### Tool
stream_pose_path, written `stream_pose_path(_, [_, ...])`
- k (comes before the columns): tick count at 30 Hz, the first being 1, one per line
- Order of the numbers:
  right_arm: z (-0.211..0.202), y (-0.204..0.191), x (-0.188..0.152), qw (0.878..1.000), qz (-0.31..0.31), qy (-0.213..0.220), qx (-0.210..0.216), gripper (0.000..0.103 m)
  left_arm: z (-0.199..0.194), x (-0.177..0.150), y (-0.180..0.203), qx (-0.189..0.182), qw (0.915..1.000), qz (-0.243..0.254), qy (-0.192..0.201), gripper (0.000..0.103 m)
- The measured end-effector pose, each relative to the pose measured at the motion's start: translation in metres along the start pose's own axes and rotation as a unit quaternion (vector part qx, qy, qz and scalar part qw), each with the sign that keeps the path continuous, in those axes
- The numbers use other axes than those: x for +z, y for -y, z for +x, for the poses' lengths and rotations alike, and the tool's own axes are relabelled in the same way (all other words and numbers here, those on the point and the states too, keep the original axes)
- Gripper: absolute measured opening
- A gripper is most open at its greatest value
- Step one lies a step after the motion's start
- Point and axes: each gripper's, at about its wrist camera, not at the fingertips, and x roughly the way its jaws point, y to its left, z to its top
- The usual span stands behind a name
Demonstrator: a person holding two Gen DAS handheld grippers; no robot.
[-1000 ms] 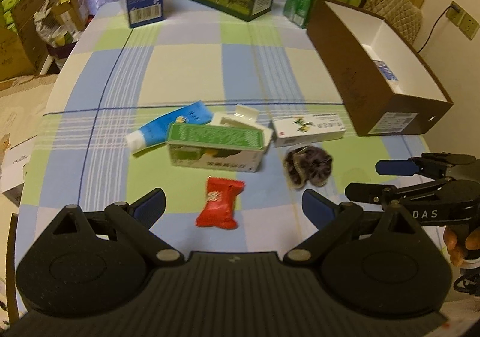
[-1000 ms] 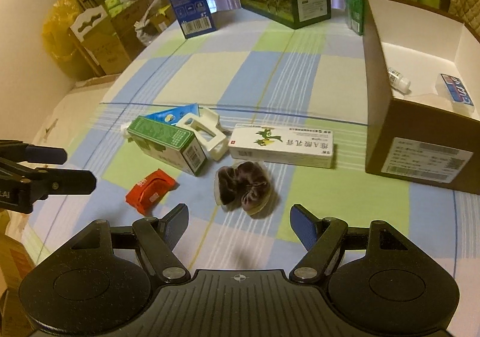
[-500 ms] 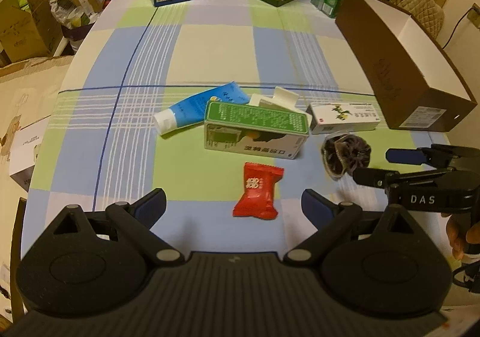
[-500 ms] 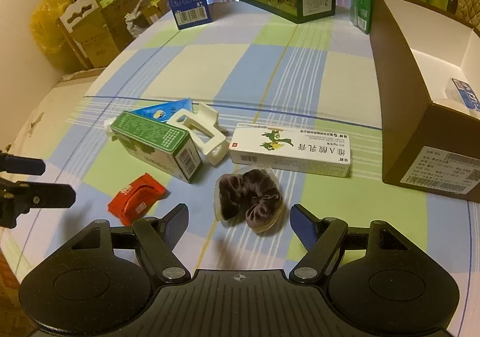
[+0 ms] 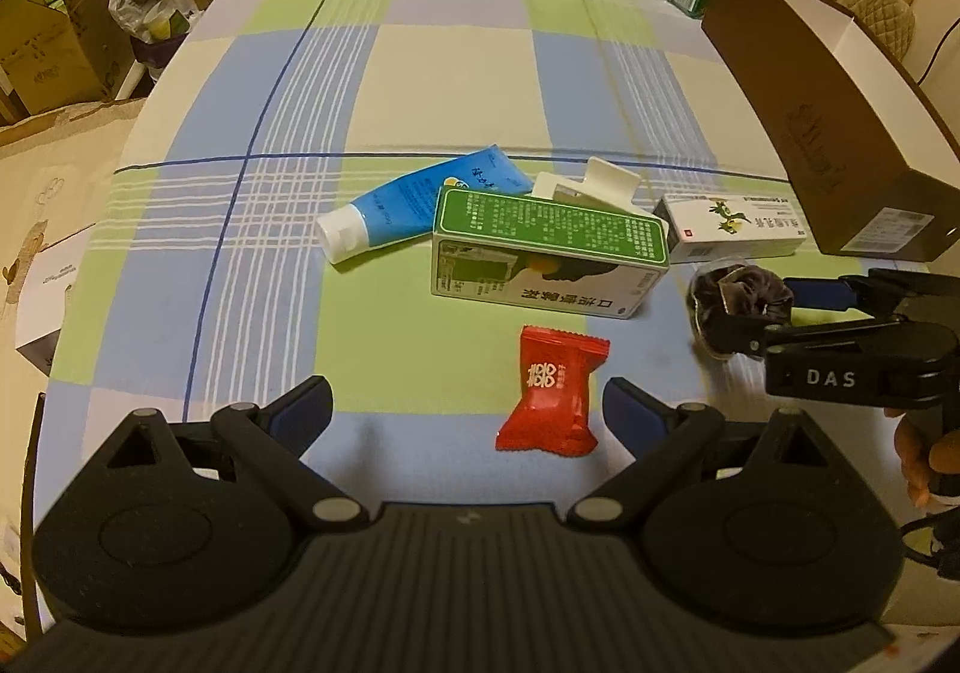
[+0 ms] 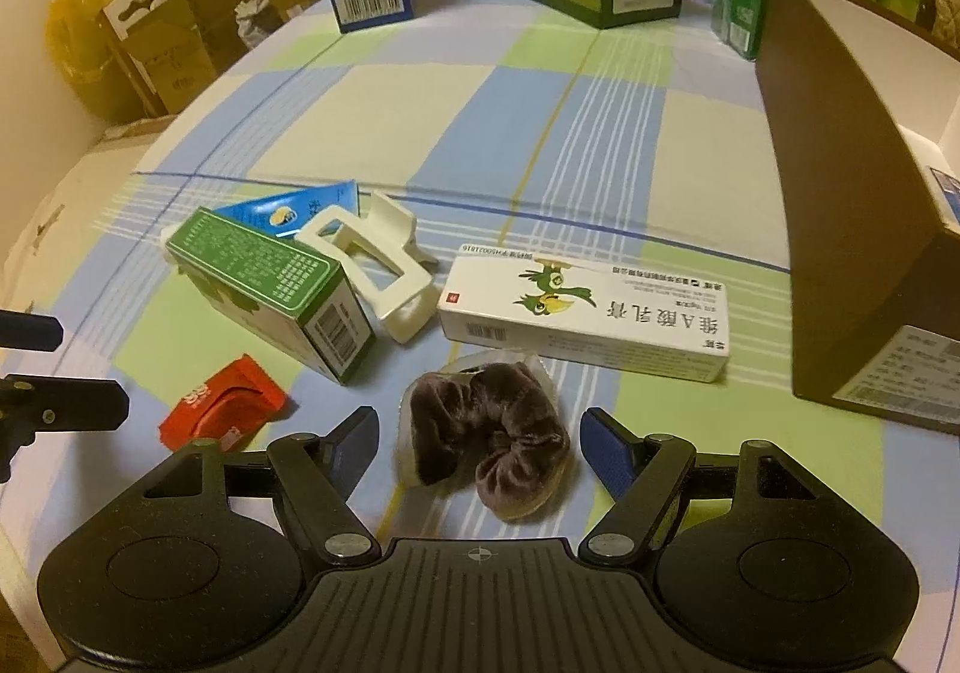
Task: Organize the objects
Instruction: 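Grasp the brown scrunchie with the right tool and lift it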
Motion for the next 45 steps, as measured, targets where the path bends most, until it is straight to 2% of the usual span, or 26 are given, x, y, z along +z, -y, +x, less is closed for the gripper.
stream_pose_path(6, [0.012, -0.001, 0.000, 1.000, -0.007, -0.010, -0.010, 0.069, 0.011, 0.002, 0.003, -0.002, 1.0000, 0.004, -0.007, 0.095])
stream_pose_path(10, [0.013, -0.004, -0.003, 0.999, -0.030, -0.006, -0.014, 0.050, 0.018, 0.003, 0.005, -0.002, 0.9999, 0.006, -0.014, 0.095])
stream_pose_path(12, [0.012, -0.004, -0.004, 0.999, -0.041, -0.006, -0.008, 0.035, 0.022, 0.004, 0.007, -0.004, 0.9998, 0.009, -0.017, 0.095])
stream_pose_path(15, [0.008, -0.003, -0.005, 0.999, -0.043, -0.007, 0.004, 0.026, 0.026, 0.004, 0.010, -0.006, 0.9997, 0.013, -0.021, 0.095])
stream_pose_path(20, [-0.004, 0.004, -0.010, 0.999, -0.042, -0.003, -0.005, 0.025, 0.033, 0.005, 0.017, -0.013, 0.9994, 0.021, -0.024, 0.094])
stream_pose_path(27, [-0.031, 0.031, -0.018, 1.000, 0.013, 0.005, -0.021, 0.025, 0.044, 0.005, 0.025, -0.019, 0.9988, 0.036, -0.029, 0.092])
stream_pose_path(34, [-0.057, 0.062, -0.033, 0.997, 0.070, 0.011, -0.041, 0.025, 0.058, 0.002, 0.035, -0.022, 0.9974, 0.056, -0.040, 0.079])
stream_pose_path(37, [-0.065, 0.071, -0.039, 0.995, 0.085, 0.011, -0.048, 0.025, 0.061, 0.001, 0.038, -0.025, 0.9971, 0.060, -0.041, 0.077])
stream_pose_path(42, [-0.071, 0.079, -0.046, 0.994, 0.097, 0.011, -0.053, 0.025, 0.063, 0.001, 0.044, -0.015, 0.9964, 0.075, -0.036, 0.064])
stream_pose_path(45, [-0.074, 0.081, -0.049, 0.994, 0.099, 0.012, -0.054, 0.025, 0.061, 0.000, 0.047, -0.009, 0.9960, 0.083, -0.033, 0.052])
